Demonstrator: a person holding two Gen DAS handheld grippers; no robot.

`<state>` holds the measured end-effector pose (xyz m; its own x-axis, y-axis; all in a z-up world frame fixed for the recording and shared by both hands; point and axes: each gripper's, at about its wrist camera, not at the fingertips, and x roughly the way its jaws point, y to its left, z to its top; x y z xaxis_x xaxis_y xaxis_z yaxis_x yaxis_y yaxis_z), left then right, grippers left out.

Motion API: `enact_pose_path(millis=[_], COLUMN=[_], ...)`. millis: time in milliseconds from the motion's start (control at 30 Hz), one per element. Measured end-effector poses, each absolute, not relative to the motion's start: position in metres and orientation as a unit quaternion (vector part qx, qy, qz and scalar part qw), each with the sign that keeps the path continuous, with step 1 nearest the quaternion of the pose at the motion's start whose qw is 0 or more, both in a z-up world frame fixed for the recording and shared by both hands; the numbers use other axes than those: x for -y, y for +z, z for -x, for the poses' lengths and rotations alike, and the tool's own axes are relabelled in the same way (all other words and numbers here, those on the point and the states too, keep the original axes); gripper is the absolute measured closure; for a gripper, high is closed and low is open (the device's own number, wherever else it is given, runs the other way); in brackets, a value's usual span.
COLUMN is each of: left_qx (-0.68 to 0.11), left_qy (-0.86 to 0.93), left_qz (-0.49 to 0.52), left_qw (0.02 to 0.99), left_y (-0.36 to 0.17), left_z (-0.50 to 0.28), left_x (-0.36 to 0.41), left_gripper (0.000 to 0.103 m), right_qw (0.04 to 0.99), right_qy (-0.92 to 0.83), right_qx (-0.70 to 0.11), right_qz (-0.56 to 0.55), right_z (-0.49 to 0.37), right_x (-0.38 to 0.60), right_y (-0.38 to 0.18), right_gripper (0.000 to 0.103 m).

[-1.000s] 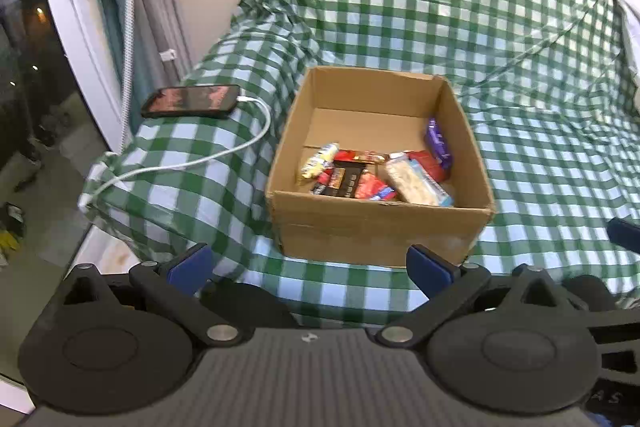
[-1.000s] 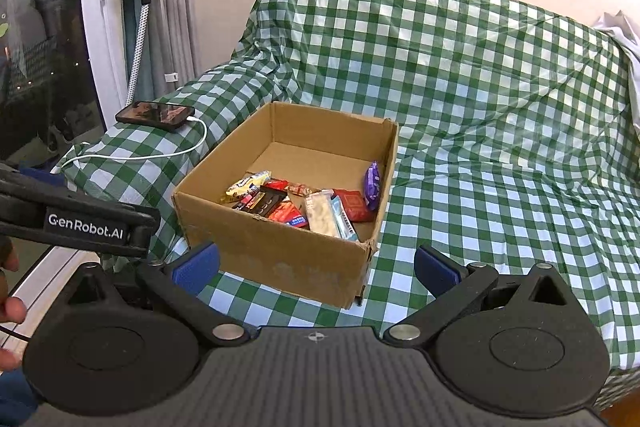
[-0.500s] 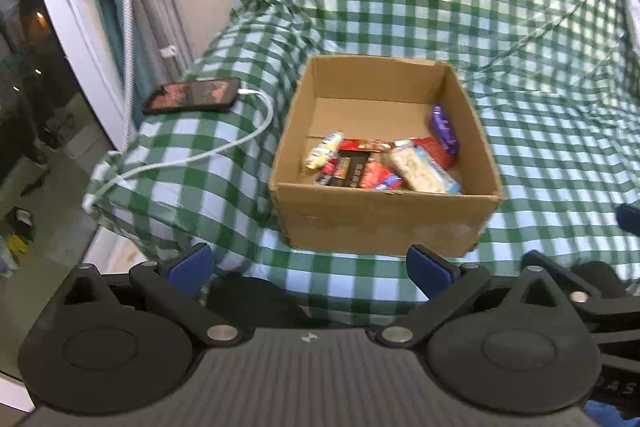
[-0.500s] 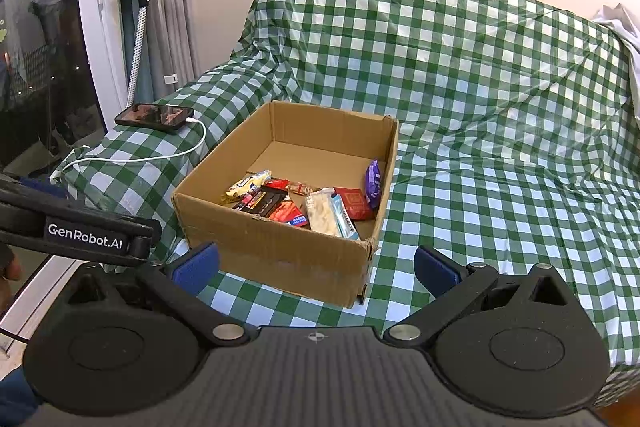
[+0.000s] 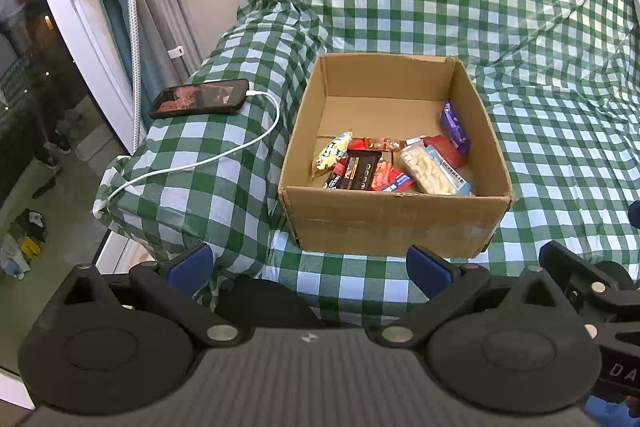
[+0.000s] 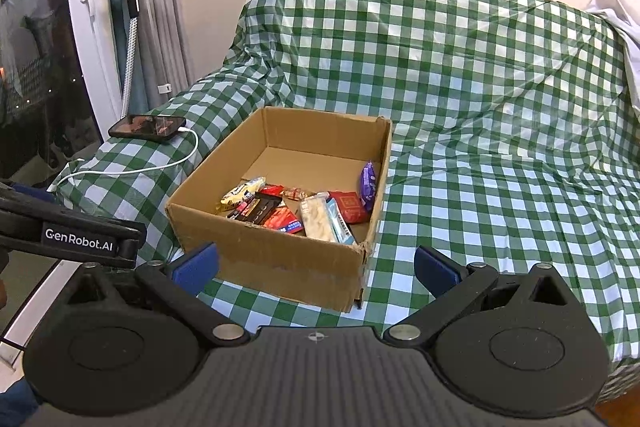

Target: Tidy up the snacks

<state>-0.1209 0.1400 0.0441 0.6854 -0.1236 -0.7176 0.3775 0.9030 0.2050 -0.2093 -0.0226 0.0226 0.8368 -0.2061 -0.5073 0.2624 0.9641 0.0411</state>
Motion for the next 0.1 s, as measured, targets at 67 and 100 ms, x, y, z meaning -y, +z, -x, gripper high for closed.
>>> enact_pose_path(millis=[67, 100], left_qx=[-0.369, -0.367], left_qy=[-0.134, -0.130], left_qz=[-0.174, -0.176], left_qw=[0.903, 0.904], left_y=[0.0438, 0.0435], left_z=[0.1197, 0.1187], left_x=[-0.1378, -0.1365], left_gripper=[0.000, 0.000], right_qw=[0.957, 0.957], right_qy=[-0.122, -0.120], right_qx=[-0.258, -0.257], right_qz=[-0.056, -0.058], right_z=[0.2090, 0.2085], right_x=[0.0238, 0.0233], right_y=[0.0227, 0.0236], right_gripper=[0.000, 0.000])
